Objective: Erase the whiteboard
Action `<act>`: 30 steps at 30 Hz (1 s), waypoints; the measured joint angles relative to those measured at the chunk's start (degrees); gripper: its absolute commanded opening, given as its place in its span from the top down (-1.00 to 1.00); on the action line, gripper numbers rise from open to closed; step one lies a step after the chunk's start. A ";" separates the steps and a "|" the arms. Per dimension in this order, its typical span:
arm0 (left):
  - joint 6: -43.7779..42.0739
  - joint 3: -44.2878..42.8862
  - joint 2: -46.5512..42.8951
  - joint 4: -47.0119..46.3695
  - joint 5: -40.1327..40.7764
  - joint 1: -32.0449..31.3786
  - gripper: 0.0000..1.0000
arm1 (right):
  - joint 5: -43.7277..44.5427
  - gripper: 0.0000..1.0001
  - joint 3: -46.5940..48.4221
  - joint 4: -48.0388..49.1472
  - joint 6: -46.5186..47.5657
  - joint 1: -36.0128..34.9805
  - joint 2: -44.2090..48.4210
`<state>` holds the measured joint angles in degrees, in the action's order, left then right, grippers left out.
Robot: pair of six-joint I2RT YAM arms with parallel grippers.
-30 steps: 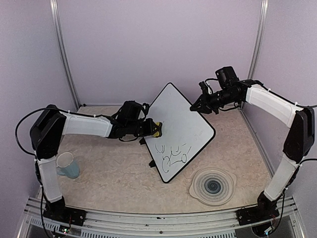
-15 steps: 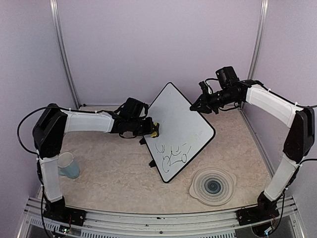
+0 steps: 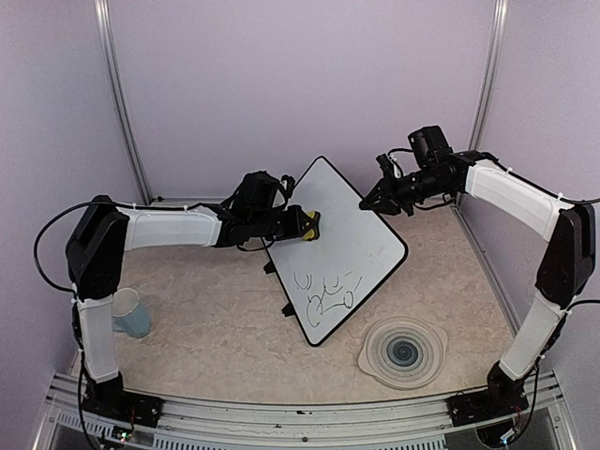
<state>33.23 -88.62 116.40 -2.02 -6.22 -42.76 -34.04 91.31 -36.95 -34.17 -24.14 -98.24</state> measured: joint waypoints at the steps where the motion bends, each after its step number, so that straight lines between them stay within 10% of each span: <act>1: 0.55 3.08 -0.98 -0.74 -0.02 0.42 1.00 | 0.02 1.00 0.00 0.00 0.00 0.00 0.00; 12: 0.07 31.78 -8.37 -7.63 0.61 1.16 1.00 | -0.22 1.00 -0.04 0.15 -0.07 0.00 0.00; 30: -1.09 24.09 -11.78 -7.98 5.01 -12.81 1.00 | 0.04 1.00 -2.01 2.19 -0.26 0.50 0.66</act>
<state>32.14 -64.53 104.62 -10.00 -1.21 -55.57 -34.00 89.30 -34.76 -34.44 -23.64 -97.58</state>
